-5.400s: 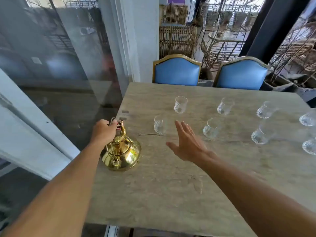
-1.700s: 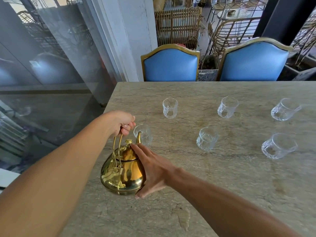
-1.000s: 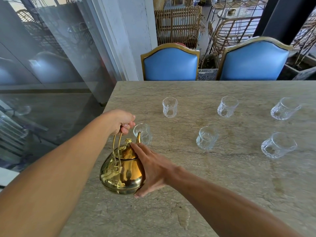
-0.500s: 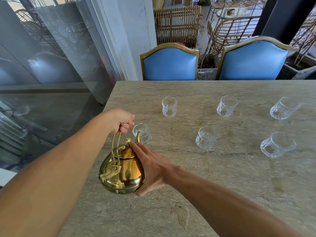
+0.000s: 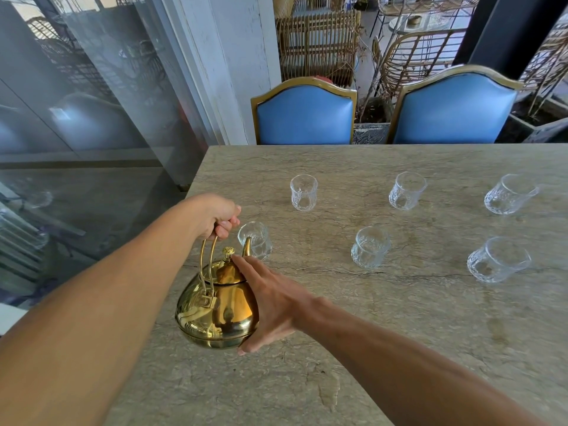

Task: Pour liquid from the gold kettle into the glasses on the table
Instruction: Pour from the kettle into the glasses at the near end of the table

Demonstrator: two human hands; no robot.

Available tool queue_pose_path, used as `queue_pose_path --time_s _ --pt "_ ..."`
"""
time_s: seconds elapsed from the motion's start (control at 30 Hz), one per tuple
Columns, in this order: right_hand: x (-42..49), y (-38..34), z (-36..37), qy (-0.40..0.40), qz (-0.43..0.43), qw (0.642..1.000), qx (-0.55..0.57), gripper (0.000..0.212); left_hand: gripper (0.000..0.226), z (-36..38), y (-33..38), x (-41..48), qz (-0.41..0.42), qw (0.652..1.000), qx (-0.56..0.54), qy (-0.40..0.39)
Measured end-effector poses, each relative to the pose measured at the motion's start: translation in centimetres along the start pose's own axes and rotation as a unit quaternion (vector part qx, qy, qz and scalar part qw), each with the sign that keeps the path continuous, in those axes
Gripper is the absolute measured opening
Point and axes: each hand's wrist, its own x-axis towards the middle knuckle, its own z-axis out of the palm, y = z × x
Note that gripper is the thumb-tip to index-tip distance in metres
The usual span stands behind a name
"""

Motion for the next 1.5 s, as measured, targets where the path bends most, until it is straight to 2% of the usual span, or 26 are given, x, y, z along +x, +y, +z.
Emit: queue_pose_path --time_s 0.17,1.1,1.27,1.5 --pt "0.0 -0.2 -0.2 0.000 -0.002 1.000 0.001 0.151 0.023 -0.2 0.0 0.3 0.005 1.000 -0.003 -0.002" --pt "0.2 -0.9 -0.3 -0.001 -0.005 1.000 0.012 0.149 0.029 -0.9 -0.1 0.7 0.003 0.999 -0.047 -0.011" --pt "0.1 -0.8 -0.3 0.009 -0.011 1.000 0.008 0.150 0.021 -0.7 -0.1 0.2 0.003 0.999 -0.031 0.007" --pt "-0.7 -0.8 -0.1 0.026 -0.033 0.999 -0.033 0.150 0.021 -0.2 -0.9 -0.7 0.008 0.999 -0.030 0.034"
